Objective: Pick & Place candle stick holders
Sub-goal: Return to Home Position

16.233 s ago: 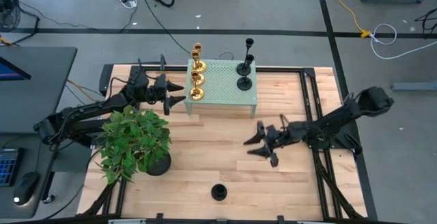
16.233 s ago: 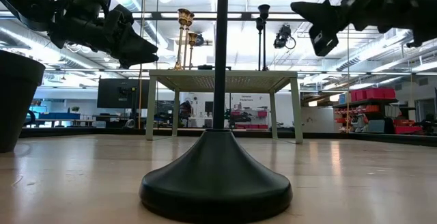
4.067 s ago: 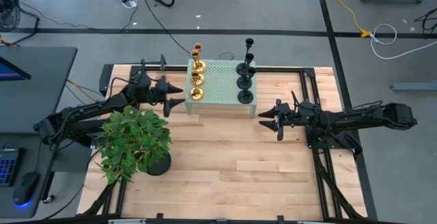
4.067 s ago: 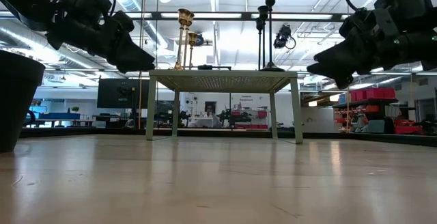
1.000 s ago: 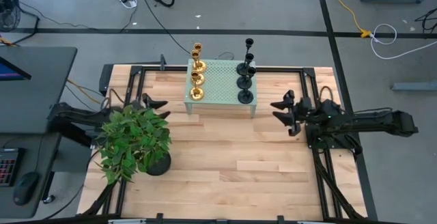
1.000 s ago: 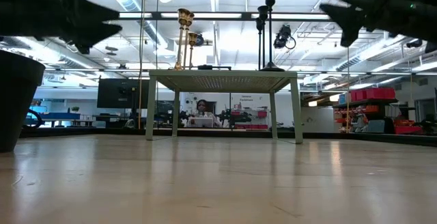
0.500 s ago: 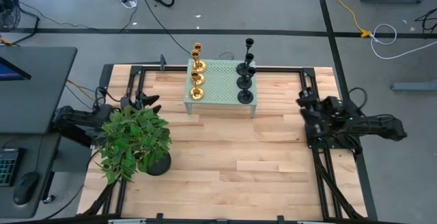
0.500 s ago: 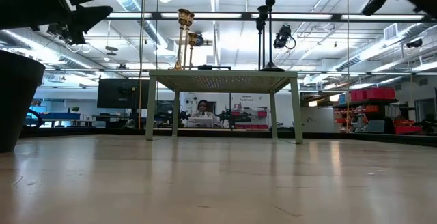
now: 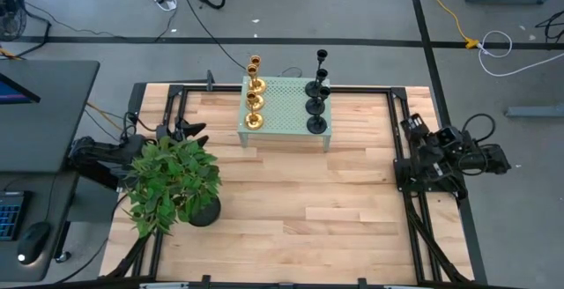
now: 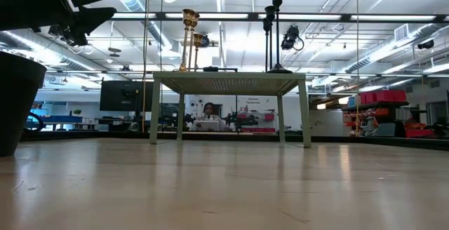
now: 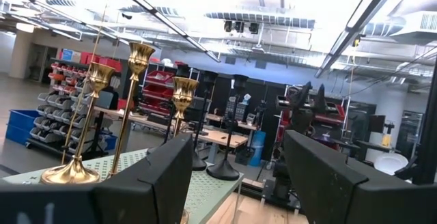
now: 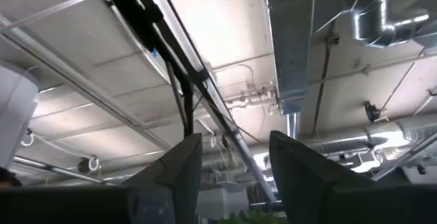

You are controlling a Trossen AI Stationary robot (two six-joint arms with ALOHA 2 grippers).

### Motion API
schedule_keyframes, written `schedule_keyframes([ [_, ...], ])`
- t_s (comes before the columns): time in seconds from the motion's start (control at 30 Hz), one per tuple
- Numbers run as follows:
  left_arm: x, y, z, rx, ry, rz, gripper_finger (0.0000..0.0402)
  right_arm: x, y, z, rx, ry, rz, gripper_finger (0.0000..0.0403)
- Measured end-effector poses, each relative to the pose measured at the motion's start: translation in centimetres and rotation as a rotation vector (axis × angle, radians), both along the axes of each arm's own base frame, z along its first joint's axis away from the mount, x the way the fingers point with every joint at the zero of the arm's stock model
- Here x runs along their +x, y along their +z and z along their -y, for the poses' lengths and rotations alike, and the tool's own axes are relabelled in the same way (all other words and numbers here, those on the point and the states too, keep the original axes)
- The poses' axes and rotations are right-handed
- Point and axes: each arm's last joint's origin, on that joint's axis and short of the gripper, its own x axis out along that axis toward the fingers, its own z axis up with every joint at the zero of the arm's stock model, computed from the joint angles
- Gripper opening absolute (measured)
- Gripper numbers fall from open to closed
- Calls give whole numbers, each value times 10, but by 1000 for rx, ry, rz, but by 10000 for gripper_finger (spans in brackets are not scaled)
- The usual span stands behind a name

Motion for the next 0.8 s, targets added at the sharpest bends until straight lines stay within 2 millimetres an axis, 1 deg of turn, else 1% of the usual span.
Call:
schedule_keyframes([
  [0.2,0,0,0,0,0,-1,231,2,-1,-2,-17,33,-20,171],
  [0.43,0,0,0,0,0,-1,231,5,-3,-2,-12,26,-54,171],
  [0.5,0,0,0,0,0,-1,231,7,-5,-2,-22,-10,-81,171],
  [0.63,0,0,0,1,0,-1,231,16,-15,-2,-136,-140,-194,171],
  [0.73,0,0,0,1,0,-1,231,26,-29,-1,-215,-242,-359,171],
  [0.8,0,0,0,0,0,-1,231,30,-38,-1,-214,-260,-474,171],
])
